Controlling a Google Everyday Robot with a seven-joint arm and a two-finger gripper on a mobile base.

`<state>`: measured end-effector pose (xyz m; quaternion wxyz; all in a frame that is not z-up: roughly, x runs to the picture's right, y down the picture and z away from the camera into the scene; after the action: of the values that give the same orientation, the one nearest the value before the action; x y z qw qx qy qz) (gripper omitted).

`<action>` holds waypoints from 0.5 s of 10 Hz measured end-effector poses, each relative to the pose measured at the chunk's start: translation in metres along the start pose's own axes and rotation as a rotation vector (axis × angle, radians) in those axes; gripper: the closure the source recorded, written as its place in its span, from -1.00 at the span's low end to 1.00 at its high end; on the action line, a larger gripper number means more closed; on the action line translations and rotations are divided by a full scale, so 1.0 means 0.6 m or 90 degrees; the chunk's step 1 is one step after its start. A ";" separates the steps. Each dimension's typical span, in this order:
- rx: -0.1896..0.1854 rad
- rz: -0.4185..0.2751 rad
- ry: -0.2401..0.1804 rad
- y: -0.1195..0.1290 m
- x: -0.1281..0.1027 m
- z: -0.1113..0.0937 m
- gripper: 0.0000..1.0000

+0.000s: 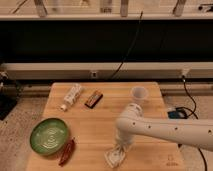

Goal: Wipe the white sponge on the table

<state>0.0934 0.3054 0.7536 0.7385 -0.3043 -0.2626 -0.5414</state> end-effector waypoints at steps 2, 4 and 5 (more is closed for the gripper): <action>-0.004 0.007 0.002 0.006 0.016 -0.002 1.00; -0.005 0.018 0.002 0.000 0.015 -0.003 1.00; -0.004 0.021 0.003 0.001 0.017 -0.004 1.00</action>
<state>0.0969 0.2972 0.7594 0.7470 -0.3100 -0.2539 -0.5305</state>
